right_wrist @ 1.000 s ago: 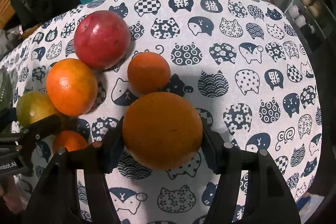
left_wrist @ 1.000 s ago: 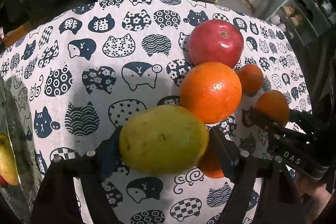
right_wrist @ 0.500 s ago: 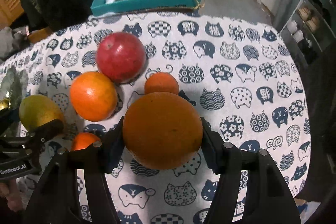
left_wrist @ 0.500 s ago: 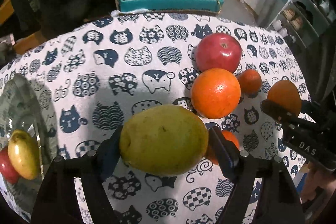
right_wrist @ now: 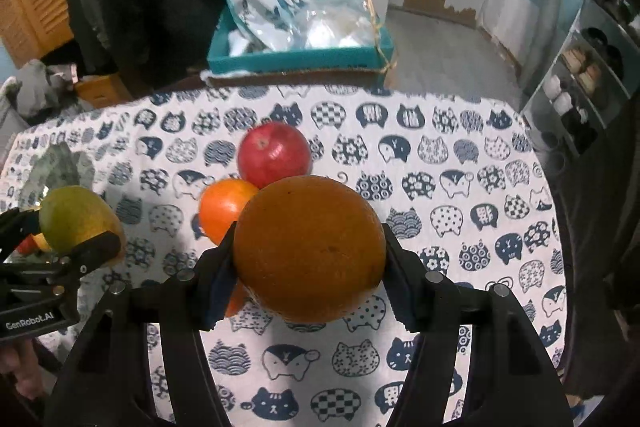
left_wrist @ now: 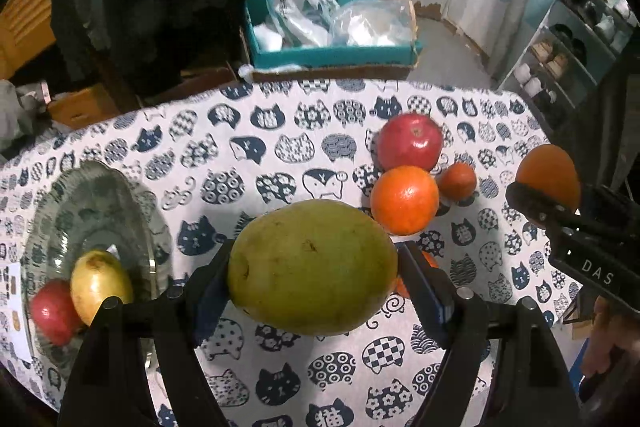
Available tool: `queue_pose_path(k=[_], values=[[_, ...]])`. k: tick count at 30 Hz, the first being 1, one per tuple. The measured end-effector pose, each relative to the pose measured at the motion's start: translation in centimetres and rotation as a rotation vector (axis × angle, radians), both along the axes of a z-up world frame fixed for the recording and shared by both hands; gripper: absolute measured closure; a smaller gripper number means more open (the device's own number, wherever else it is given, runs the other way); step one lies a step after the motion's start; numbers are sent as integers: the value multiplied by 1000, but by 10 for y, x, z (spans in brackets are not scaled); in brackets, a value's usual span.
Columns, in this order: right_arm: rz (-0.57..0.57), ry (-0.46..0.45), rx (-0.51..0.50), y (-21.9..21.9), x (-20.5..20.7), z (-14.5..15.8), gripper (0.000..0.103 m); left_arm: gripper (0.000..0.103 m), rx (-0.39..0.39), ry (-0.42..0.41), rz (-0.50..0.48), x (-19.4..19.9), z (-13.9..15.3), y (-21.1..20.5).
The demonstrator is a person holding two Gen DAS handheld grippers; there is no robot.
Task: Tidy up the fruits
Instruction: 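Lift the yellow pear and large orange and carry both toward the glass bowl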
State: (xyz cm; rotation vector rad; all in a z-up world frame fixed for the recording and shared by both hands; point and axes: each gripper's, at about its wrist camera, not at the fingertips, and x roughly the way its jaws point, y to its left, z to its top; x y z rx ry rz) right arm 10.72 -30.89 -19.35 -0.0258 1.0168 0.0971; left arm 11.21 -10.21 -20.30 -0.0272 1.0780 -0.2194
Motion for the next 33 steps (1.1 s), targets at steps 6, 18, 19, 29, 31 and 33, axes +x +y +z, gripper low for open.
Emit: queue_pose_path(k=[6, 18, 19, 29, 31, 33], values=[[11, -54, 14, 6, -10, 27, 39, 22, -14, -57, 3, -13, 28, 10], [47, -170, 37, 21, -33, 77, 39, 22, -6, -180, 11, -40, 78, 35], [50, -178, 40, 22, -35, 81, 39, 22, -9, -194, 13, -43, 84, 38], [96, -247, 66, 39, -53, 116, 39, 22, -22, -274, 36, -61, 116, 61], [108, -260, 73, 44, -56, 123, 39, 22, -20, -287, 43, -64, 121, 67], [119, -271, 73, 48, -58, 128, 39, 22, -17, -299, 54, -66, 124, 73]])
